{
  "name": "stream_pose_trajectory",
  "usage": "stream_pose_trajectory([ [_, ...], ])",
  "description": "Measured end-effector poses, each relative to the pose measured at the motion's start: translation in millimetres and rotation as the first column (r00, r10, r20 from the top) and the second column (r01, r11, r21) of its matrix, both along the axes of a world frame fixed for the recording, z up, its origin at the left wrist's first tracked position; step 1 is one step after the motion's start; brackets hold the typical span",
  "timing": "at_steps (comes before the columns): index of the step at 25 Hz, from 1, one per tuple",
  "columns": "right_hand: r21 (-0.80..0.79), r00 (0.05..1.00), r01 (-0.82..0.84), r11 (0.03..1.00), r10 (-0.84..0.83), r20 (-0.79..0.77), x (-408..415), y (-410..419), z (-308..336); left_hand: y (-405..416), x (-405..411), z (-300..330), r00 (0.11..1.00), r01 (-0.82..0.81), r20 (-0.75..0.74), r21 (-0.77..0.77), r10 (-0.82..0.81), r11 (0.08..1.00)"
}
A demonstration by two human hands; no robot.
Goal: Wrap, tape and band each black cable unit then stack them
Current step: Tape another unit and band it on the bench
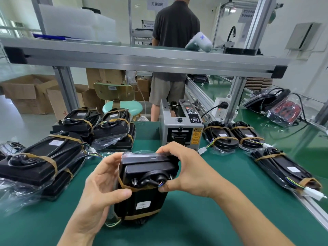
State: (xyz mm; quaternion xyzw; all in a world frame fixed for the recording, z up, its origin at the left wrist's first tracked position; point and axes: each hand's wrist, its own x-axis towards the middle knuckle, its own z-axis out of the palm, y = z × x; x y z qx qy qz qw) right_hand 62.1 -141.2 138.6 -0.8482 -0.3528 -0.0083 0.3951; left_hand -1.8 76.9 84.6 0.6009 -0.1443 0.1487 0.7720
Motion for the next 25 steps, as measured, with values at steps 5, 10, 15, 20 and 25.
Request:
stream_pose_trajectory([
  [5, 0.054, 0.975, -0.091, 0.994, 0.078, 0.21, 4.8, 15.6, -3.0, 9.2, -0.6, 29.2, 0.998, 0.026, 0.038, 0.39, -0.044, 0.92],
  [10, 0.089, 0.936, -0.111, 0.99, 0.074, 0.344, 3.8, 34.4, -20.8, -0.2, -3.0, 23.7, 0.985, -0.173, 0.042, 0.391, 0.17, 0.904],
  [15, 0.278, 0.979, 0.204, 0.939, -0.188, -0.083, 29.5, 8.3, -38.8, 0.4, 1.1, 14.6, 0.94, -0.336, 0.064, 0.355, 0.336, 0.872],
  [20, 0.292, 0.562, 0.812, 0.505, -0.544, -0.623, 89.0, -0.6, -50.1, -11.8, 4.7, 15.8, 0.95, -0.295, 0.002, 0.332, 0.312, 0.896],
  [25, 0.261, 0.437, 0.891, 0.372, -0.543, -0.717, 118.5, 13.8, -49.6, -13.1, 1.6, 14.0, 0.959, -0.266, 0.013, 0.388, 0.284, 0.882],
])
